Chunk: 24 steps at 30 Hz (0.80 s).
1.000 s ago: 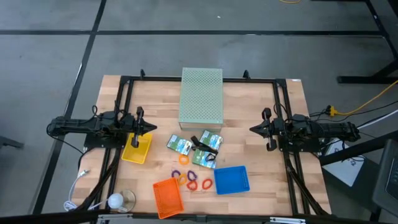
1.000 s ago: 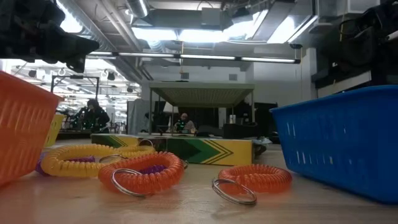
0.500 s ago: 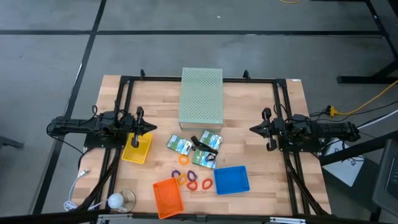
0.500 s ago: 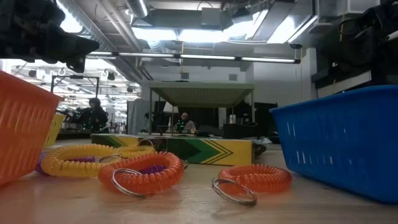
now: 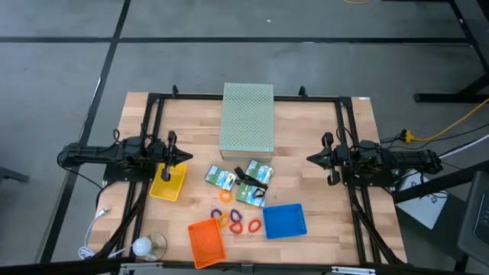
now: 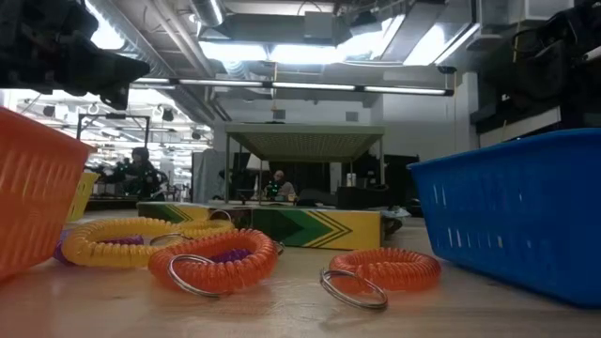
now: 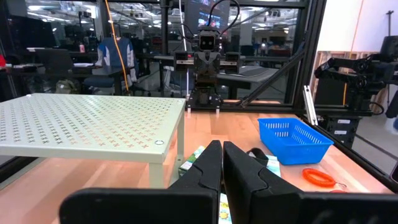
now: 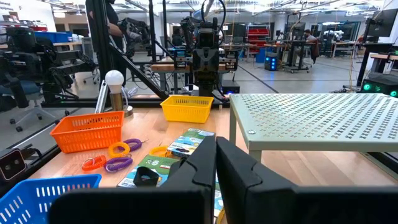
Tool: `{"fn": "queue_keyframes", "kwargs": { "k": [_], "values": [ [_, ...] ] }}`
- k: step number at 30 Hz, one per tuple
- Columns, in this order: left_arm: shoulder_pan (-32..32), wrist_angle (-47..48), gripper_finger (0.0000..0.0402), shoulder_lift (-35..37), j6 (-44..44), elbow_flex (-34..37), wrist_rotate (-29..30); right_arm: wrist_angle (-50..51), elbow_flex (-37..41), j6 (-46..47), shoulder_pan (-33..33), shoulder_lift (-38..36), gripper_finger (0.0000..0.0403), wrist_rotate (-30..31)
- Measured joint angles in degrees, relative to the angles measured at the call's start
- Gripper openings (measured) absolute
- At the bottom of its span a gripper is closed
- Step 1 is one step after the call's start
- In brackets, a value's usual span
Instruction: Pick & Place Office Desk Supplies
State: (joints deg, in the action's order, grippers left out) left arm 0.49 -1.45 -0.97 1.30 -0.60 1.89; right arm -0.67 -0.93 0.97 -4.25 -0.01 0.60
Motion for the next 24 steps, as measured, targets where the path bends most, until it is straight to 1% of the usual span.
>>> {"fn": "queue_keyframes", "kwargs": {
  "k": [10, 13, 19, 24],
  "values": [
    [0.0, -0.02, 0.0013, -0.02, 0.02, 0.0, 0.0, -0.32, 0.0, -0.21, 0.02, 0.0, 0.0015, 0.25],
    [-0.02, -0.02, 0.0013, -0.02, 0.02, 0.0, -0.02, -3.43, 0.0, -2.04, 0.06, 0.0, 0.0015, 3.16],
    [0.0, -0.02, 0.0013, 0.0, 0.02, 0.0, 0.0, -7.21, 0.0, 0.15, 0.06, 0.0, 0.0015, 3.47],
    [-0.02, 0.0, 0.0013, -0.01, 0.02, 0.0, 0.0, -10.28, -0.01, -4.61, 0.06, 0.0, 0.0015, 2.65]
  ]
}}
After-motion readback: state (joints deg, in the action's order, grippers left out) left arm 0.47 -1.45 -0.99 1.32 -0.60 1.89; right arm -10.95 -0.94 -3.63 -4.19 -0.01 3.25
